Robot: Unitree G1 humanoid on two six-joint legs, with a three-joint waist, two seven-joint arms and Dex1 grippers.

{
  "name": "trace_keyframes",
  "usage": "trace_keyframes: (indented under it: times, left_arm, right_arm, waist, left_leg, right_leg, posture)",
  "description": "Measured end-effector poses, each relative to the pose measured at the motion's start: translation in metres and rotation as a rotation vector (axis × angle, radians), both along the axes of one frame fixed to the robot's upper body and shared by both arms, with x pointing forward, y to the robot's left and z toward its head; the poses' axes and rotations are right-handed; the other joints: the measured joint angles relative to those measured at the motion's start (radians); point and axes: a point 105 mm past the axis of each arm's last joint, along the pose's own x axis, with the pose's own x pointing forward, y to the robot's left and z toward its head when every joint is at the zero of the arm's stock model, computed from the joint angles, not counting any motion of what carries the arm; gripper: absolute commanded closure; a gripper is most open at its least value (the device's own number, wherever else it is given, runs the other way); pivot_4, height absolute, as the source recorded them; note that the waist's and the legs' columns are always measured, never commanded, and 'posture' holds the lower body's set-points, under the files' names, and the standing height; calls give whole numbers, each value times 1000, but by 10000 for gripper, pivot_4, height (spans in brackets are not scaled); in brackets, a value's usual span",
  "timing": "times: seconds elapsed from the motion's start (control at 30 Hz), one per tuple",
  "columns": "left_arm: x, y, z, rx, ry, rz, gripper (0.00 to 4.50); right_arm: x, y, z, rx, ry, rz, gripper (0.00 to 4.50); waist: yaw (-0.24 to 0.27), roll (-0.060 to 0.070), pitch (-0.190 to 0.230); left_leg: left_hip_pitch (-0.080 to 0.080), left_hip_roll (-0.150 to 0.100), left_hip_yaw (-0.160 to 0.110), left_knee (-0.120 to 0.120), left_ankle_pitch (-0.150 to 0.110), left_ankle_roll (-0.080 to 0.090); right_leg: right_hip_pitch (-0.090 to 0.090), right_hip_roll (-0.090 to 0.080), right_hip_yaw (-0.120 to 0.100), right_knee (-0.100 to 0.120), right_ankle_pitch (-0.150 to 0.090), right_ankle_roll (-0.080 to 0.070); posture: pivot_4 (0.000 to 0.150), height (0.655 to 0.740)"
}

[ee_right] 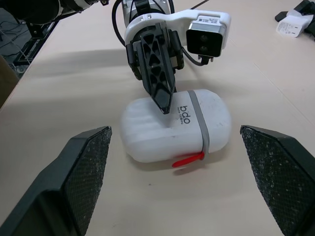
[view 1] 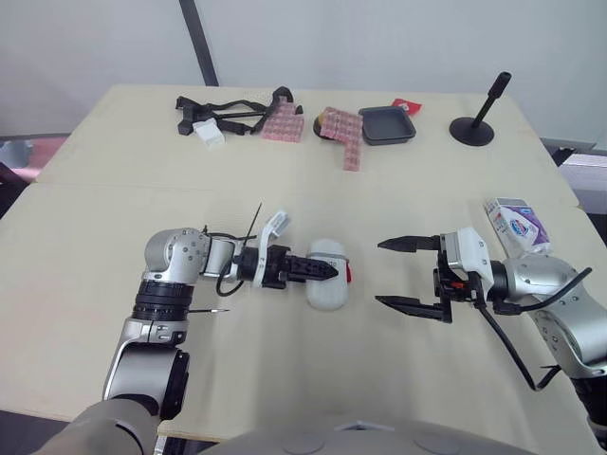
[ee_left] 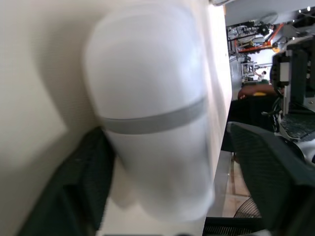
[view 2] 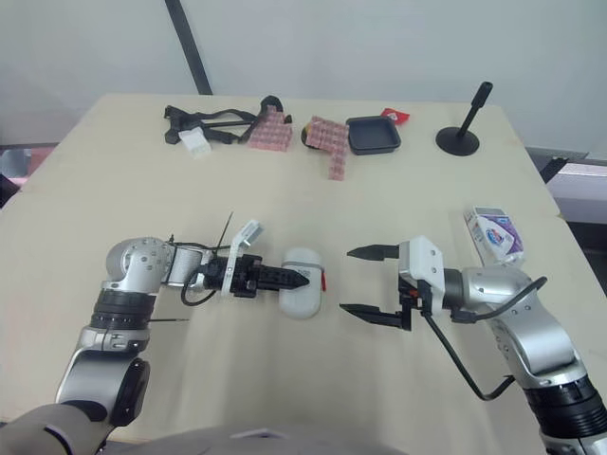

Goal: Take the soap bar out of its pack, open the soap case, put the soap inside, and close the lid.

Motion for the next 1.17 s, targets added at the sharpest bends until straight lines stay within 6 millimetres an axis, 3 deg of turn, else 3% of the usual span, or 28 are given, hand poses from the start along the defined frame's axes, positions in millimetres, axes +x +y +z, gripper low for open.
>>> trace_keyframes:
  times: [0.33,0.5,0.67,0.97,1.17]
  left_arm:
    - [9,20,2,47,-112,7,119]
    - [25,41,8,102,-341,27,119]
    - [26,47,21,54,-615,-2,119]
    - [21,74,10,152,-1122,82,119]
    - [24,89,-3,249,-1199,138,119]
  right_arm:
    - [0,1,-1,0,3,4,0]
    - [1,-1,-2,3,17,-7,0]
    - [4,-9,-10,3,44,-43,0]
    - [8,-31,-34,9,62,-155,0]
    - [15,-39,-40,36,51,-215,0]
  waist:
    - [-22,0,1]
    - [-22,1,2]
    - [-17,1,2]
    - [-20,1,1]
    - [-23,1,1]
  left_leg:
    - [0,1,-1,-2,1,1]
    - [-3,1,-1,-3,2,0]
    - [-11,0,-4,-3,1,0]
    - [-13,1,-9,-1,1,-1]
    - [-12,1,-9,-1,1,1]
  right_leg:
    - [-1,1,0,0,0,-1]
    - [-3,1,-1,-3,0,-1]
    - [-6,0,-5,-6,0,0]
    - [-5,-1,-12,-6,0,0]
    - [-6,-1,-12,-3,0,0]
  posture:
    - [1500,7400]
    - [1500,7400]
    - [1500,7400]
    - [1500,7400]
    - [1500,7400]
